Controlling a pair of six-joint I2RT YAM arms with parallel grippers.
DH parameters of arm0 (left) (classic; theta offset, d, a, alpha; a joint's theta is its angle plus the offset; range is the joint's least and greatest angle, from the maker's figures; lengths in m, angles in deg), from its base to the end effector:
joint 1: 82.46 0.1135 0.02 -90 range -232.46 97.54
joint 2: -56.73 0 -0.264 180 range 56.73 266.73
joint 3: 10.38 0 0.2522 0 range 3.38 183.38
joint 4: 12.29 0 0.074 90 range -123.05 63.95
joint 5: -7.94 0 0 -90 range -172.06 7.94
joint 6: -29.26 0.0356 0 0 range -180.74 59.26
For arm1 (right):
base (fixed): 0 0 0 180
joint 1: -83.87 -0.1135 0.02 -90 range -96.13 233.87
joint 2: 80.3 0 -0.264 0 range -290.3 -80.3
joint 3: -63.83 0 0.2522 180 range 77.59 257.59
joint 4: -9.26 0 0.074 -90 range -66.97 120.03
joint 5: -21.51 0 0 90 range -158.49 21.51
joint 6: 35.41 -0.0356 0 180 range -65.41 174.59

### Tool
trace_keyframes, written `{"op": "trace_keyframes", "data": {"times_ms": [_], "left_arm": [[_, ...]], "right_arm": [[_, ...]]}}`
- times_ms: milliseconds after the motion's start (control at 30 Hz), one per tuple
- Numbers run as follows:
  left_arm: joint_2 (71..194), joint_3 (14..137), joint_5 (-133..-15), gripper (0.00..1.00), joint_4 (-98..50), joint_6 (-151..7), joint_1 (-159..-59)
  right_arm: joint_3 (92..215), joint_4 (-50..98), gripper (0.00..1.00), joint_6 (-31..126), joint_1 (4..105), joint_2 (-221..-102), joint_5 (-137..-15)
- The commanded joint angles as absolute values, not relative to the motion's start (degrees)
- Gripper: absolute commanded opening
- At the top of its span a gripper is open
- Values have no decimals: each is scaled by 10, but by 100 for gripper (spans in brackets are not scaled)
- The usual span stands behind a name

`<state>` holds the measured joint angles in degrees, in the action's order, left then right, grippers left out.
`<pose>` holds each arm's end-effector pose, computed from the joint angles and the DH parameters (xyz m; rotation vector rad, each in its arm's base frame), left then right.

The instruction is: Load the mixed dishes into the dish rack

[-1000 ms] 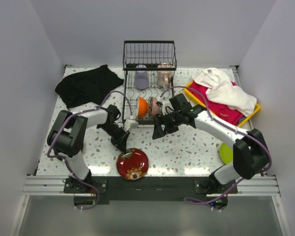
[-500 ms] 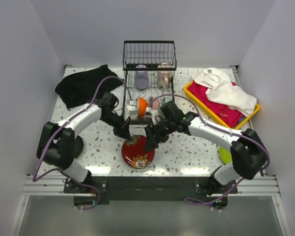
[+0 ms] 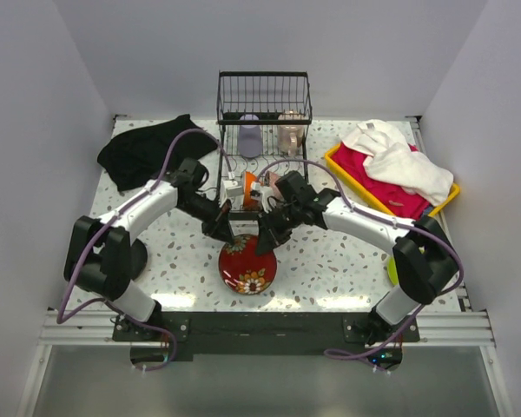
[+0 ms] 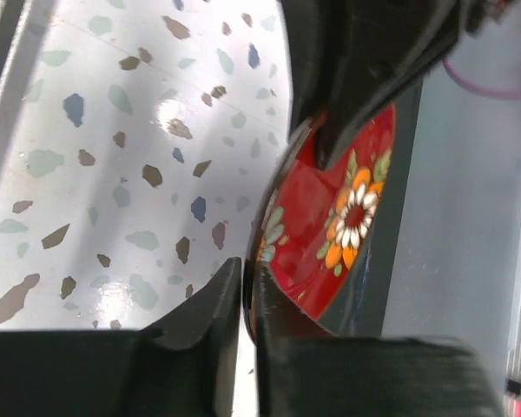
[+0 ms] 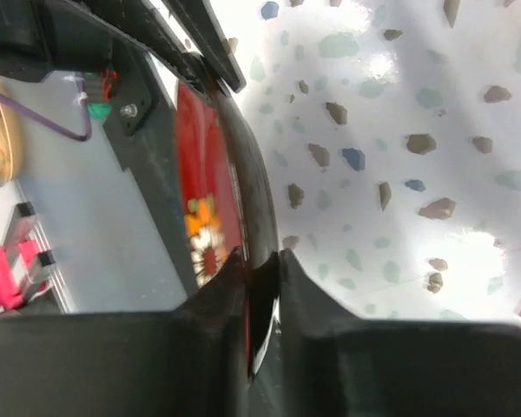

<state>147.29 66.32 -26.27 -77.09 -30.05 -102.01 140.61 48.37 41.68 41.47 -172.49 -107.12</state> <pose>0.2596 -0.1234 0.2249 1.2050 2.2540 -1.3201 0.2304 0.2405 0.2274 -0.9596 2.4815 1.2134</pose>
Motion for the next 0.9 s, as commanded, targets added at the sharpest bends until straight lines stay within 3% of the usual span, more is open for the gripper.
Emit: {"op": "trace_keyframes", "data": {"times_ms": [0, 100, 267, 367, 400, 533, 867], "left_arm": [[1467, 714, -287, 26, -675, -391, -1009], [1453, 806, -291, 40, -629, -443, -985], [1417, 873, -367, 46, -482, -548, -934], [1388, 814, -449, 34, -371, -620, -898], [1378, 778, -482, 21, -336, -635, -891], [1363, 696, -560, 0, -294, -688, -880], [1426, 592, -647, 0, -247, -722, -877]], "right_arm": [[1452, 518, 0, 438, 411, -1684, -1080], [1488, 582, 0, 487, 418, -1667, -1055], [1562, 637, 0, 535, 442, -1625, -979], [1608, 640, 0, 542, 449, -1605, -948], [1642, 640, 0, 565, 450, -1602, -942], [1707, 584, 0, 573, 450, -1584, -856], [1815, 406, 0, 526, 450, -1614, -513]]}}
